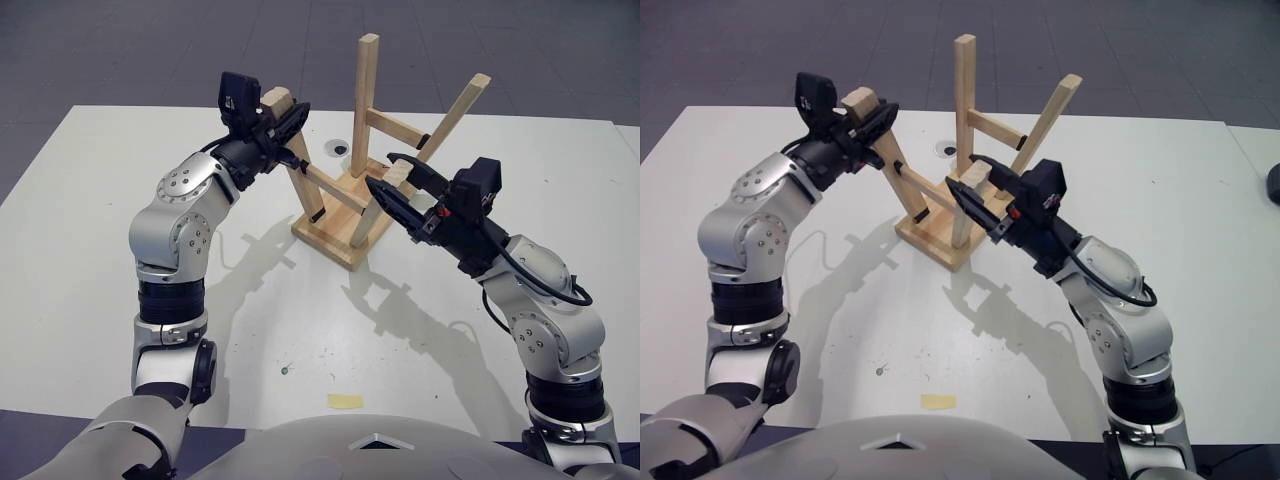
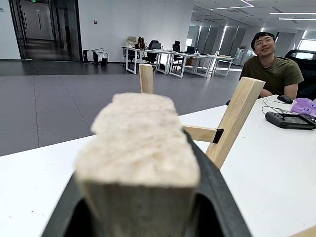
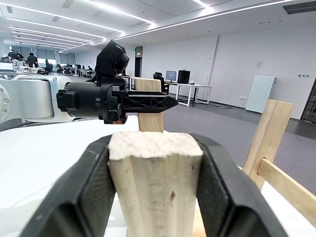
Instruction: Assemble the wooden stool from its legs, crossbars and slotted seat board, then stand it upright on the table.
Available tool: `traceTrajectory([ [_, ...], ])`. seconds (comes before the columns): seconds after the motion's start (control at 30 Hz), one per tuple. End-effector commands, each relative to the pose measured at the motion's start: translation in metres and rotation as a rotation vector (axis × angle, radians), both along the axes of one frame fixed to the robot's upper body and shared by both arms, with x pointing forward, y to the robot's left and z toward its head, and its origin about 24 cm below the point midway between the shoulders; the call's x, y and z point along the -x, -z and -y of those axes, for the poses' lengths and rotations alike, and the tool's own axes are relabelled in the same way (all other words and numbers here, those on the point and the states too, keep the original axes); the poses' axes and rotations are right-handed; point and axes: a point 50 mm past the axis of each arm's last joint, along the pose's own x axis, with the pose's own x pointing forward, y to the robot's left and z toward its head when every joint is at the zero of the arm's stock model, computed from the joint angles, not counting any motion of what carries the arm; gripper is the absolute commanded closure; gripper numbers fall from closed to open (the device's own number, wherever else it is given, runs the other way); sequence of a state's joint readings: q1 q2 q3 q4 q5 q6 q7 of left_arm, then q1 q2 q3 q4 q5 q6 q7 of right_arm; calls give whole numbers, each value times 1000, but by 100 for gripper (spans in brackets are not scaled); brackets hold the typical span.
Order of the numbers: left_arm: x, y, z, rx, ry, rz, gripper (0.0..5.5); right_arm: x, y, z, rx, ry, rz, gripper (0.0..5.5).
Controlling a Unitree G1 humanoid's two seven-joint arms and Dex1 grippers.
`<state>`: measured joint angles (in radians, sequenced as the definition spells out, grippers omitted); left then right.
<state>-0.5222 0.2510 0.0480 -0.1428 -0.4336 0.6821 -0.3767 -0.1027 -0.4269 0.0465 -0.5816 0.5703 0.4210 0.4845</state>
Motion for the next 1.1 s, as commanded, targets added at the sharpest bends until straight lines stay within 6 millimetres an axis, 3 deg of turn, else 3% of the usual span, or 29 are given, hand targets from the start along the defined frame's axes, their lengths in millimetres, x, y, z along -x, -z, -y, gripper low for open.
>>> traceTrajectory([
  [0.03, 13, 62, 5, -112, 45, -229, 448, -2, 24, -3, 56, 12, -136, 340],
  [0.17, 20, 72, 6, -100, 26, -256, 448, -7, 18, -2, 16, 39, -128, 340],
  [0.4, 22, 67, 12, -99, 12, -221, 448, -13, 2, -1, -84, 57, -101, 339],
  [0.6, 17, 32, 12, -80, 13, -100, 446, -18, -24, 0, -193, 56, -55, 338],
  [0.8, 23, 2, 22, -66, 115, -20, 319, -22, -39, 3, -220, 64, -29, 214],
  [1.1, 22, -50, 9, 29, 126, 142, 177, -28, -64, 10, -336, 91, 9, 78],
])
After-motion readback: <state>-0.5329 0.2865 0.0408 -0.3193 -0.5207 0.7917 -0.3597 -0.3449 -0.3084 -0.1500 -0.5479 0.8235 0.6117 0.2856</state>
